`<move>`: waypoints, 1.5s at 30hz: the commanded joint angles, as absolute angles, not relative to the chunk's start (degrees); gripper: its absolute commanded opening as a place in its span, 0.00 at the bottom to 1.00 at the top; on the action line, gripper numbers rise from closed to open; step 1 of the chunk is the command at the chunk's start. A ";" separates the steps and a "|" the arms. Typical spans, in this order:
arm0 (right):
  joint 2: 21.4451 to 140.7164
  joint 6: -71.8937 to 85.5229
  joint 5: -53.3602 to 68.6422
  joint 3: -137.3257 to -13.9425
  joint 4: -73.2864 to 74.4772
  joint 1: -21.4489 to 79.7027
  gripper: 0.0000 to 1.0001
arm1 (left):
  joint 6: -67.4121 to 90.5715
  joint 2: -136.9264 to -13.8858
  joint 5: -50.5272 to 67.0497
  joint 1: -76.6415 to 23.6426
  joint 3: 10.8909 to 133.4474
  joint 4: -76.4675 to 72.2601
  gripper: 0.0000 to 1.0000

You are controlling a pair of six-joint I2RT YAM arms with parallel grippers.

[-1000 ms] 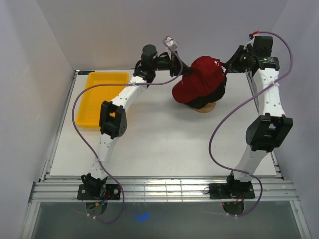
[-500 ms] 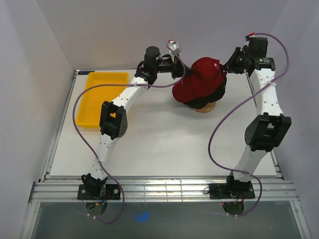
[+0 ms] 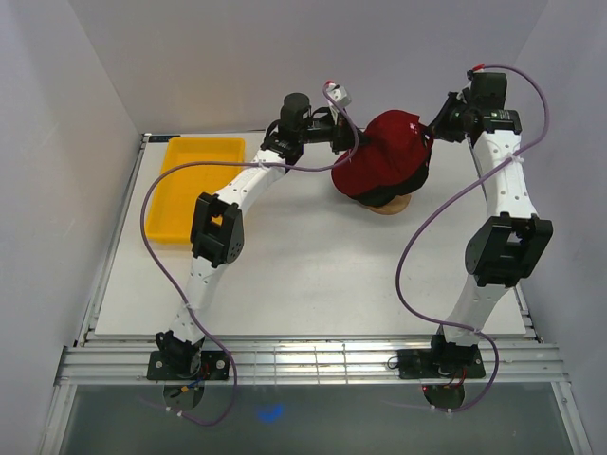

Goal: Stack the hats

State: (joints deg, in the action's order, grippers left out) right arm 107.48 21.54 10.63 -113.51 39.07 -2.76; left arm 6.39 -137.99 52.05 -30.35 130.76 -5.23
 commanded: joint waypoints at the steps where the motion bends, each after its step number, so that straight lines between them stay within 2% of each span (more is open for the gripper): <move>1: 107.49 20.21 8.70 -112.59 37.97 -3.43 0.15 | 6.24 -131.75 49.93 -30.94 126.85 -6.15 0.07; 2: 107.58 20.21 8.70 -112.41 37.97 -3.60 0.14 | 6.33 -131.49 49.49 -30.94 125.96 -6.33 0.11; 3: 107.75 20.13 8.61 -112.33 37.97 -3.60 0.14 | 6.59 -131.05 49.05 -30.94 124.99 -6.68 0.20; 6: 108.54 20.04 8.53 -112.50 37.97 -3.78 0.14 | 7.47 -128.85 46.15 -30.94 120.77 -8.35 0.35; 10: 109.33 20.21 8.61 -112.76 37.97 -4.13 0.14 | 8.52 -126.22 44.04 -30.94 117.69 -8.96 0.46; 19: 111.00 20.39 9.40 -111.97 37.88 -6.50 0.13 | 16.24 -115.32 36.05 -28.74 102.85 -18.63 0.55; 24: 111.62 20.22 9.41 -112.59 37.97 -7.03 0.13 | 22.14 -111.01 27.61 -26.72 92.66 -19.95 0.53; 29: 112.15 19.95 9.75 -111.80 37.88 -7.56 0.13 | 32.06 -112.14 26.01 -24.70 86.32 -20.39 0.51; 36: 112.59 19.78 10.28 -111.09 37.53 -7.56 0.12 | 46.82 -120.75 29.53 -24.35 88.06 -24.16 0.57; 45: 115.31 19.16 11.69 -112.85 38.06 -7.82 0.11 | 55.99 -130.95 29.36 -24.43 95.71 -27.60 0.67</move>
State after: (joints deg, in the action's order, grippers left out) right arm 112.77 20.71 12.82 -111.66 37.60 -6.55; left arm 51.64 -131.87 29.34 -24.18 91.50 -24.43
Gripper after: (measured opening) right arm 0.119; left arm 0.657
